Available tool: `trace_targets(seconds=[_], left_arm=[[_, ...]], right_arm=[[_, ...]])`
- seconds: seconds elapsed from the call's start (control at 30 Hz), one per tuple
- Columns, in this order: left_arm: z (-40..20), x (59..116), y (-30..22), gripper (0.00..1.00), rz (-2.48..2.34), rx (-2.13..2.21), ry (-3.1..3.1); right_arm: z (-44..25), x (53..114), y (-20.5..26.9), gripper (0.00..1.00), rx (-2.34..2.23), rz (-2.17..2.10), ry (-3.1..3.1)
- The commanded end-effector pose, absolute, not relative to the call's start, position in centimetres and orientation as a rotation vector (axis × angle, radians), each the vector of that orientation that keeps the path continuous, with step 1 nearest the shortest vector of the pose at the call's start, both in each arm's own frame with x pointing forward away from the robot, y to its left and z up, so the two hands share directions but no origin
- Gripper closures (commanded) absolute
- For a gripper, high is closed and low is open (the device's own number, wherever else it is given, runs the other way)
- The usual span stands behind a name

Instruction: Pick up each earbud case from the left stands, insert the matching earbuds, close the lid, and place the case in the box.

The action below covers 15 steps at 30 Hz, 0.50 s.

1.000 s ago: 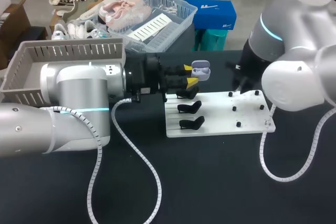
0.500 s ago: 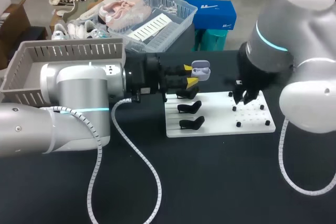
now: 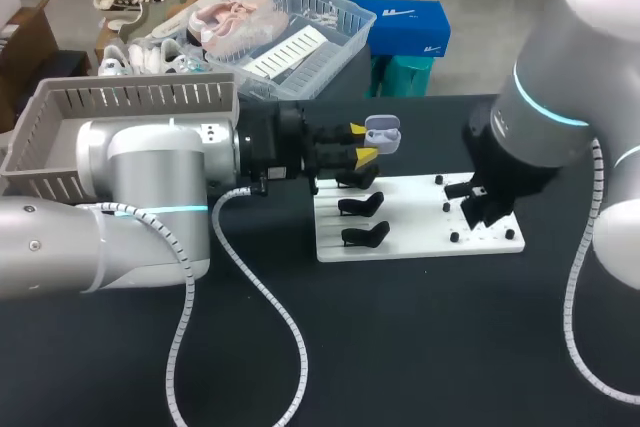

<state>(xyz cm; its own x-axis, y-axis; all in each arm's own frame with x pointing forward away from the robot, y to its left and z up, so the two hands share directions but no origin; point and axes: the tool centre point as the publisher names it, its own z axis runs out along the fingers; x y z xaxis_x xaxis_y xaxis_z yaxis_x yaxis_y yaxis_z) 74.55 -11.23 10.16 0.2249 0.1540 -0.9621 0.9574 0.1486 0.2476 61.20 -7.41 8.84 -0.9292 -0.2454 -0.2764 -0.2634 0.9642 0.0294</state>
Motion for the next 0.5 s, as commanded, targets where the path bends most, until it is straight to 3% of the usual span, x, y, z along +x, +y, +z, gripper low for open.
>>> trace_targets(seconds=[0.03, 0.5], left_arm=[[10.2, 74.2, -11.3, 1.0, -0.833, 1.279, 1.204], [10.2, 74.2, -11.3, 1.0, -0.833, 1.279, 1.204]], right_arm=[[10.0, 60.3, -7.1, 1.0, -0.387, 0.061, 2.789], [13.8, 63.1, -3.5, 1.0, -0.46, 0.092, 2.708]])
